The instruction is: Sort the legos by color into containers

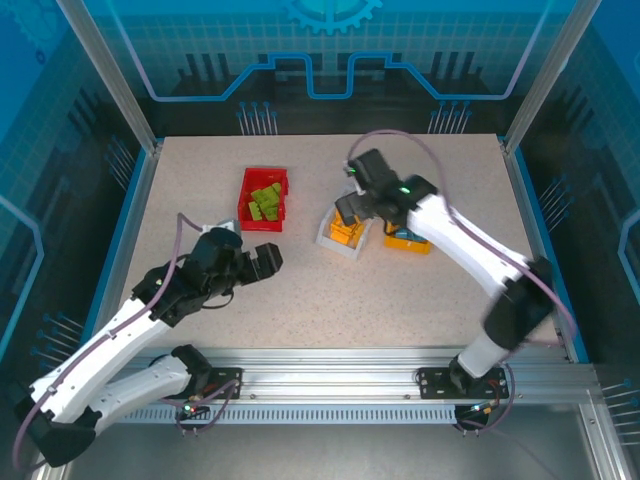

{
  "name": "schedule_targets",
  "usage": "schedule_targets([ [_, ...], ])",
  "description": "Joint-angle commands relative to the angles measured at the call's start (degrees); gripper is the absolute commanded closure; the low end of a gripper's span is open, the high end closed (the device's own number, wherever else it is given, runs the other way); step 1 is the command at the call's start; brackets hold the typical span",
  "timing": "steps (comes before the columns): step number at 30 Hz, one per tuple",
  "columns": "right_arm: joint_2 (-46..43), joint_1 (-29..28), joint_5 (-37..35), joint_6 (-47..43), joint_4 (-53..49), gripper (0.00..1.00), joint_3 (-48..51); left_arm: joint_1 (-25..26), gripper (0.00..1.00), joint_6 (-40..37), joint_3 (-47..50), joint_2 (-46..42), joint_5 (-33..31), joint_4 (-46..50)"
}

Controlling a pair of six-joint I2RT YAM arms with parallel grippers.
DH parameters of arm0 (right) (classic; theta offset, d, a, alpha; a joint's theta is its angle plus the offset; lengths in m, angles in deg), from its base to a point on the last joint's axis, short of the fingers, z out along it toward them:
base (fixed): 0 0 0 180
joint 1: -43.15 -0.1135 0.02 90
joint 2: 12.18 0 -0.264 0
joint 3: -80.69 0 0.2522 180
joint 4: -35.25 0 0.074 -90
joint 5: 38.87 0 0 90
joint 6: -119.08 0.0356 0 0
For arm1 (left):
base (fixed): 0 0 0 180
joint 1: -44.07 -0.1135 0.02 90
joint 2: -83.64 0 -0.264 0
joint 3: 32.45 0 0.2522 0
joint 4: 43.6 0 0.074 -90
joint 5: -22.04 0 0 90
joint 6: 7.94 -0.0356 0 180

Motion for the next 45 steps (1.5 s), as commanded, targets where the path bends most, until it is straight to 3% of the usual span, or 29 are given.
schedule_targets([
  [1,-14.9,-0.8,-4.4,-0.4,14.7,0.0,13.4,-2.2,0.01,-5.2,-1.4,-1.7,-7.8,0.6],
  [3,-23.3,-0.8,-11.0,2.0,19.5,0.0,21.8,-2.2,0.01,-3.6,-1.6,-1.2,-18.4,2.6],
  [4,-27.3,0.1,-13.9,3.6,21.0,0.0,25.7,-2.2,0.01,-0.7,-1.1,-0.7,-26.9,3.8],
  [6,-33.5,3.8,-13.9,4.3,23.3,0.0,32.7,-2.3,0.01,0.0,1.7,-0.2,-38.8,1.7],
  [8,-39.5,10.0,-8.9,2.4,26.7,0.0,40.8,-2.4,0.01,-22.4,10.6,-1.5,-41.7,-19.9],
  [10,-44.9,14.7,-7.2,-0.5,32.5,0.0,48.6,-2.8,0.01,-36.8,18.2,-2.9,-41.1,-35.5],
  [13,-50.1,19.8,-3.9,-6.3,45.9,0.0,61.6,-6.9,0.01,-46.7,26.5,-2.7,-37.1,-52.8],
  [19,-45.3,32.5,6.7,-0.9,55.2,0.0,70.6,-21.2,0.01,-42.8,33.2,8.5,-20.9,-65.8],
  [25,-28.2,36.4,13.3,-1.0,69.5,0.0,69.3,-24.4,0.01,-44.4,33.2,26.7,-16.1,-85.2],
  [30,-15.3,37.1,17.2,-1.5,80.1,0.0,65.0,-26.1,0.01,-48.7,28.5,35.5,-13.1,-89.6],
  [32,-9.9,37.3,17.7,-2.1,83.0,0.0,63.3,-28.9,0.01,-46.6,29.4,38.8,-11.4,-95.1],
  [33,-8.3,37.3,18.8,-2.8,84.5,0.0,62.7,-29.8,0.01,-44.7,29.0,37.5,-9.7,-91.3],
  [34,-8.8,36.4,18.9,-3.9,79.8,0.0,61.1,-30.9,0.01,-44.1,29.4,37.5,-7.5,-91.5],
  [36,-7.0,35.4,19.7,-5.4,84.4,0.0,62.3,-31.3,0.01,-44.5,31.2,38.3,-5.1,-95.0],
  [38,-2.4,35.6,21.0,-5.8,98.1,0.0,66.8,-31.1,0.01,-46.6,35.9,43.2,-5.0,-111.0],
  [40,-4.9,36.1,22.1,-5.4,92.3,0.0,66.3,-31.3,0.01,-45.1,36.8,41.0,-4.0,-108.1],
  [42,-3.2,36.1,22.2,-5.6,94.8,0.0,66.2,-31.7,0.01,-45.2,34.7,41.5,-4.0,-105.7],
  [45,-2.9,33.0,13.1,-5.8,87.3,0.0,62.4,-33.1,0.01,-43.5,30.9,41.1,-2.4,-97.4],
])
